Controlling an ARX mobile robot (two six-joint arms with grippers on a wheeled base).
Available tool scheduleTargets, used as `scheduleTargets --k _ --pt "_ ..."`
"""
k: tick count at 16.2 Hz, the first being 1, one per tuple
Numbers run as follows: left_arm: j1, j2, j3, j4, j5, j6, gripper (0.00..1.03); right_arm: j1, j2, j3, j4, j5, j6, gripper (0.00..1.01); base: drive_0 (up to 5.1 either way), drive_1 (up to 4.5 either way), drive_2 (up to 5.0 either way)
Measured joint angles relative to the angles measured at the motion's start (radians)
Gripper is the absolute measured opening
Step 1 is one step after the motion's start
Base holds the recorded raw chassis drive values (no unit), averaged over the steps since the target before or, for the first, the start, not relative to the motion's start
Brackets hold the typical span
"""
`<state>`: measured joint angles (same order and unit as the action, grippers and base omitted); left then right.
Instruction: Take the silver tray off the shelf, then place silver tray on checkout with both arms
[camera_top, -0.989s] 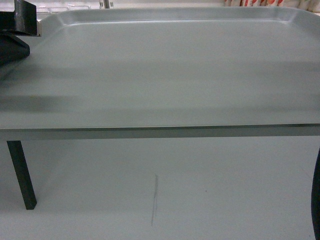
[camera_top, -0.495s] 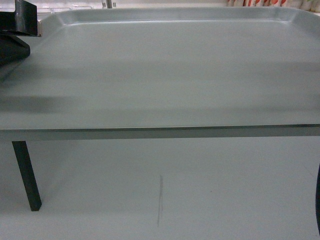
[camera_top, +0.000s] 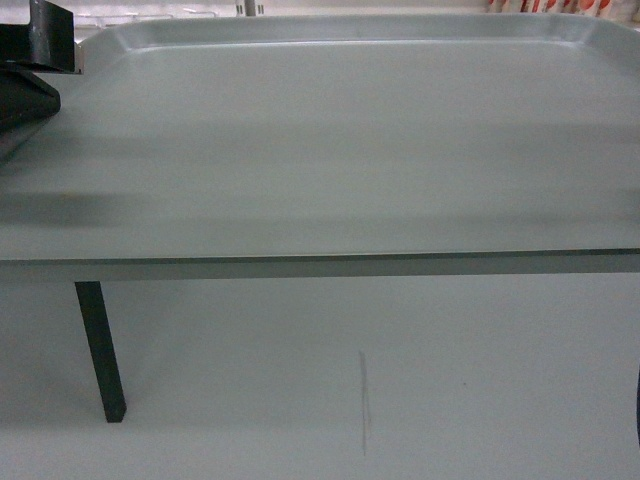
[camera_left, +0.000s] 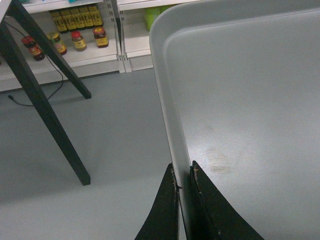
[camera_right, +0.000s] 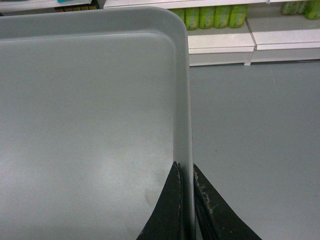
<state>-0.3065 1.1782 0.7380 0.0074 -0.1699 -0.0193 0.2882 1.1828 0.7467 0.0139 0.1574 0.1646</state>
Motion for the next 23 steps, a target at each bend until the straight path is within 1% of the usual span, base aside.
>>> scheduleTargets --k 23 --pt "0.000 0.000 0.000 0.003 0.001 0.000 0.04 0.000 0.000 0.000 0.003 0.000 0.000 0.03 -5.0 2.47 2.5"
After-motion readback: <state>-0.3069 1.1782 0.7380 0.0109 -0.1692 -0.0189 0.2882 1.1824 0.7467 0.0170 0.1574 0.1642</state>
